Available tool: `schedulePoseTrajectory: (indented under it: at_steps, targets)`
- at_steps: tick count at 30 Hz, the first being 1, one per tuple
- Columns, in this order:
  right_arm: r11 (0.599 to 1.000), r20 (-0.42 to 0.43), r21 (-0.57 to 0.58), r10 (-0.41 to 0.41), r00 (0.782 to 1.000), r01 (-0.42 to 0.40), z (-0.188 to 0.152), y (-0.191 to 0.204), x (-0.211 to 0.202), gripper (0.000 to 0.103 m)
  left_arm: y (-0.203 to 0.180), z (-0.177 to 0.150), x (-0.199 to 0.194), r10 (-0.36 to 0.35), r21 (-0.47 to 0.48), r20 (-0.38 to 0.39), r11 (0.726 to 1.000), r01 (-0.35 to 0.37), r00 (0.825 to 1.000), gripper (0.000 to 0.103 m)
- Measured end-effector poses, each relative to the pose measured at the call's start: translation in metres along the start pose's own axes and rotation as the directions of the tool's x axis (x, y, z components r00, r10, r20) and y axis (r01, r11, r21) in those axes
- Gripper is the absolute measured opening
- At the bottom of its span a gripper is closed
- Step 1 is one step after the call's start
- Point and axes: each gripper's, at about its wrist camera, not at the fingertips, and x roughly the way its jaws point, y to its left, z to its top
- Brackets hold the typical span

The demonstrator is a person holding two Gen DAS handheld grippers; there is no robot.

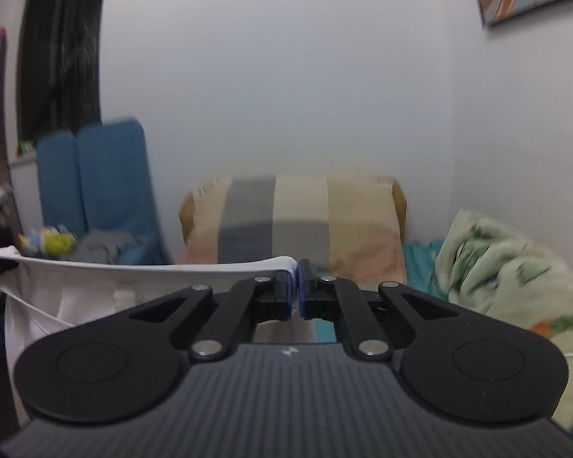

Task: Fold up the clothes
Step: 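Raise the held T-shirt high with both grippers and shake it out, then lower the T-shirt onto the bed and open both grippers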

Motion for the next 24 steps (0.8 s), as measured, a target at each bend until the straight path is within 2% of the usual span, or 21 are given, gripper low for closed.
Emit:
schedulePoseTrajectory:
  at_steps: [4, 7, 11, 13, 15, 16, 17, 18, 20, 21, 22, 24]
  targets:
    - [1.0, -0.135, -0.012, 0.003, 0.991, -0.005, -0.069, -0.006, 0.112, 0.006, 0.011, -0.08, 0.116, 0.037, 0.021, -0.132, 0.999, -0.034, 0.991, 0.005]
    - [1.0, -0.213, 0.0, 0.019, 0.977, -0.019, -0.115, -0.009, 0.168, 0.006, 0.019, -0.128, 0.172, 0.048, 0.047, -0.21, 0.998, -0.039, 0.977, 0.005]
    - [0.979, -0.291, 0.189, 0.134, 0.947, -0.08, -0.15, -0.034, 0.21, 0.007, 0.03, -0.161, 0.21, 0.019, 0.027, -0.275, 1.0, -0.012, 0.961, 0.007]
    - [0.954, -0.304, 0.277, 0.199, 0.932, -0.113, -0.158, -0.047, 0.221, 0.009, 0.035, -0.17, 0.222, -0.003, 0.007, -0.296, 1.0, 0.005, 0.955, 0.019]
    - [0.94, -0.32, 0.312, 0.243, 0.916, -0.14, -0.162, -0.052, 0.229, 0.011, 0.039, -0.17, 0.228, -0.02, -0.016, -0.313, 1.0, 0.015, 0.949, 0.029]
    - [0.935, -0.33, 0.319, 0.26, 0.907, -0.152, -0.163, -0.054, 0.233, 0.015, 0.04, -0.168, 0.227, -0.028, -0.024, -0.32, 0.999, 0.022, 0.947, 0.038]
    - [0.931, -0.337, 0.325, 0.277, 0.9, -0.165, -0.164, -0.055, 0.236, 0.025, 0.041, -0.166, 0.225, -0.043, -0.028, -0.324, 0.999, 0.036, 0.945, 0.048]
    - [0.927, -0.34, 0.329, 0.295, 0.893, -0.18, -0.163, -0.055, 0.237, 0.033, 0.043, -0.165, 0.223, -0.06, -0.031, -0.327, 0.998, 0.052, 0.943, 0.052]
    - [0.917, -0.346, 0.338, 0.329, 0.879, -0.21, -0.163, -0.056, 0.238, 0.078, 0.043, -0.157, 0.214, -0.109, -0.026, -0.341, 0.994, 0.106, 0.934, 0.066]
    - [0.912, -0.348, 0.343, 0.346, 0.871, -0.225, -0.163, -0.056, 0.239, 0.086, 0.044, -0.154, 0.211, -0.131, -0.024, -0.349, 0.991, 0.131, 0.928, 0.068]
    - [0.907, -0.351, 0.347, 0.363, 0.863, -0.24, -0.162, -0.056, 0.24, 0.088, 0.046, -0.152, 0.208, -0.151, -0.022, -0.358, 0.988, 0.154, 0.922, 0.072]
    - [0.901, -0.366, 0.34, 0.391, 0.845, -0.269, -0.161, -0.052, 0.241, 0.088, 0.051, -0.148, 0.197, -0.199, -0.037, -0.366, 0.979, 0.199, 0.909, 0.08]
